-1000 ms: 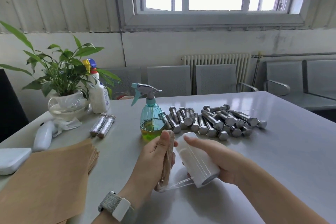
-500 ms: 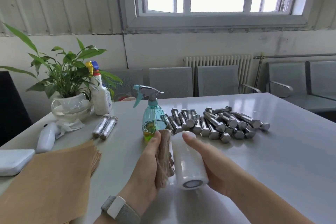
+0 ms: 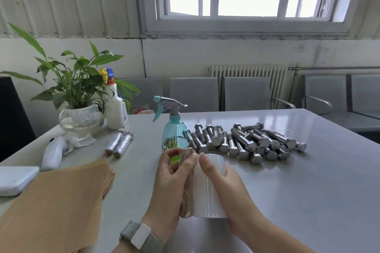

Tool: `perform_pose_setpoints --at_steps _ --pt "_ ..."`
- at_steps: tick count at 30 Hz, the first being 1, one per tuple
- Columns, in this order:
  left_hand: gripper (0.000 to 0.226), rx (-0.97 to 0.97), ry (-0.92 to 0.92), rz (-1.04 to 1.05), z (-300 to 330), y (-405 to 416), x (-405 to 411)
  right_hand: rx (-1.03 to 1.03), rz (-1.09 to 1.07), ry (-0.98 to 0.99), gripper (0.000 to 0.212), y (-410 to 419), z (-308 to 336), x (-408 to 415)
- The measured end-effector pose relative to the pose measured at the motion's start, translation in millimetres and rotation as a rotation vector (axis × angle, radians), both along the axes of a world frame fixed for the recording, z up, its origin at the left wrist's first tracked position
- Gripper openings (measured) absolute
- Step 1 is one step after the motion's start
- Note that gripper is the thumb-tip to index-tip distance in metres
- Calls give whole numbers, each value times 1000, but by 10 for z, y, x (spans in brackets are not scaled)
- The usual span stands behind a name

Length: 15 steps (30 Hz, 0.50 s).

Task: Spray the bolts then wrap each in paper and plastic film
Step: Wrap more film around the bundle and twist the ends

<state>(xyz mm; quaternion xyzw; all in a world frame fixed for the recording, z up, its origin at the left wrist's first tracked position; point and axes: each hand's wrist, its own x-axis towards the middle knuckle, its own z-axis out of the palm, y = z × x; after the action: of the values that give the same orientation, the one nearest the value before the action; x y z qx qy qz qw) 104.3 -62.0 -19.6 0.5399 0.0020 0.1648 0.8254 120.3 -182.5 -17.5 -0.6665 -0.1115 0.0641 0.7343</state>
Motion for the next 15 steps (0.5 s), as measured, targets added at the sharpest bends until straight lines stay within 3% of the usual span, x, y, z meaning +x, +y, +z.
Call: perform_pose_setpoints --at_steps 5,9,15 --pt "41 18 -28 100 -29 -78 -4 -13 -50 -6 84 20 4 -38" --pt "52 -130 85 32 -60 -94 19 41 -8 96 61 14 19 -71" --pt "51 -77 100 10 -19 -17 70 116 157 88 58 -75 81 -33"
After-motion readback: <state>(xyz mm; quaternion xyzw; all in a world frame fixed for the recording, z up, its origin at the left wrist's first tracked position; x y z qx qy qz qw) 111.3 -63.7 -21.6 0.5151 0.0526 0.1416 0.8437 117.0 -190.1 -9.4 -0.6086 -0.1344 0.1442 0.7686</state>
